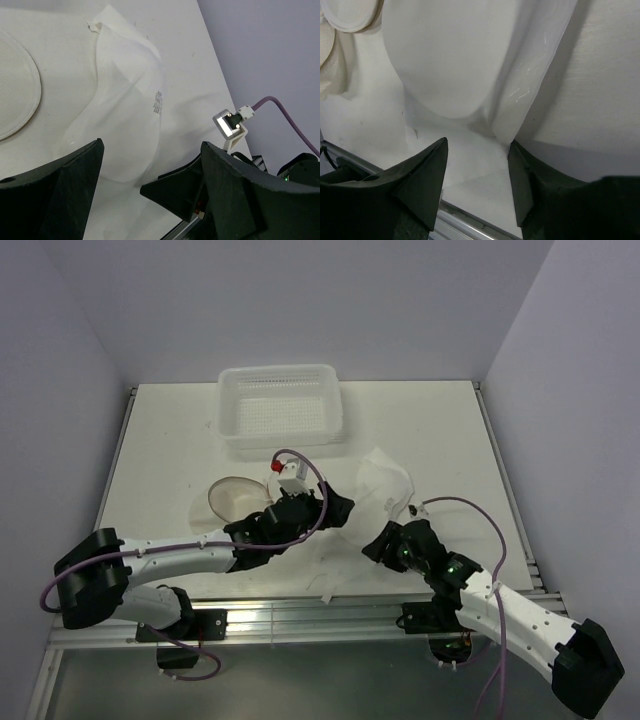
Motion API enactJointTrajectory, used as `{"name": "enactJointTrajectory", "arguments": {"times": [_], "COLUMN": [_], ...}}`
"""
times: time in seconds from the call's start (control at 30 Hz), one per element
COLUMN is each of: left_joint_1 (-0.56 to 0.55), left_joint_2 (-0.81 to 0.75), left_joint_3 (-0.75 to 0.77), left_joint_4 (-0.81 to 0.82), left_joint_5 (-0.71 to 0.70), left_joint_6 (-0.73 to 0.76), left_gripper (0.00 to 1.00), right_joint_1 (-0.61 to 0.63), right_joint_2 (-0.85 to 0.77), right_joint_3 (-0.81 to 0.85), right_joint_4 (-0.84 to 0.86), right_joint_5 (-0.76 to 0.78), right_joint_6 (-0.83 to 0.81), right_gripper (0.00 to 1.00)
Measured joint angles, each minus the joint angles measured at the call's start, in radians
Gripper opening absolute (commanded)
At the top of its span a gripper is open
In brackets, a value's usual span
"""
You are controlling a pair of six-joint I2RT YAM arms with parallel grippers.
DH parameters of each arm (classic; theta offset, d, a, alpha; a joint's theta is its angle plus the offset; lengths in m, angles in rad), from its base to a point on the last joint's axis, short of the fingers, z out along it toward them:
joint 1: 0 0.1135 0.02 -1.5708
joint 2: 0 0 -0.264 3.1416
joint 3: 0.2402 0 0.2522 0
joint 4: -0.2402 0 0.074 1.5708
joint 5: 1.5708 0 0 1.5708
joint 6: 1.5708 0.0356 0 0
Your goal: Place the bra in the laundry bag and zip it closed
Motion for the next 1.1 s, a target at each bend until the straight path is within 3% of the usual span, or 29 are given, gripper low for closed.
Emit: {"name": "enactJointTrajectory", "arguments": {"times": [0.03,0.1,0.13,0.2,0.4,0.5,0.67,0.83,1.1], "left_joint_1": [0.0,0.0,0.0,0.0,-0.001,-0.002,-0.002,-0.019,-0.117], "left_joint_2": [-0.013,-0.031,-0.039,-0.051,-0.111,-0.166,-0.28,-0.356,-0.108], "left_joint_3": [-0.007,-0.027,-0.037,-0.051,-0.054,-0.054,-0.058,-0.173,-0.168], "left_joint_4": [0.0,-0.009,-0.018,-0.045,-0.124,-0.166,-0.227,-0.175,-0.116], "left_joint_5": [-0.001,-0.003,-0.006,-0.011,-0.048,-0.072,-0.082,-0.028,-0.006], "left_joint_6": [0.009,0.025,0.031,0.046,0.092,0.108,0.117,0.095,0.134], "left_gripper": [0.83,0.83,0.83,0.82,0.8,0.76,0.75,0.83,0.98], "right_joint_1": [0.007,0.018,0.019,0.02,0.023,0.015,-0.061,-0.172,-0.22], "right_joint_2": [0.001,0.011,0.019,0.034,-0.024,-0.056,0.037,0.136,0.074], "right_joint_3": [-0.003,-0.014,-0.016,-0.016,0.037,0.147,0.32,0.341,0.339], "right_joint_4": [0.003,0.019,0.024,0.038,0.029,0.038,0.146,0.235,0.203], "right_joint_5": [0.002,0.008,0.011,0.018,0.034,0.067,0.073,0.018,-0.04], "right_joint_6": [0.008,0.024,0.027,0.03,0.023,0.021,0.001,0.0,-0.01], "right_gripper": [0.35,0.21,0.09,0.01,0.0,0.0,0.0,0.0,0.0]}}
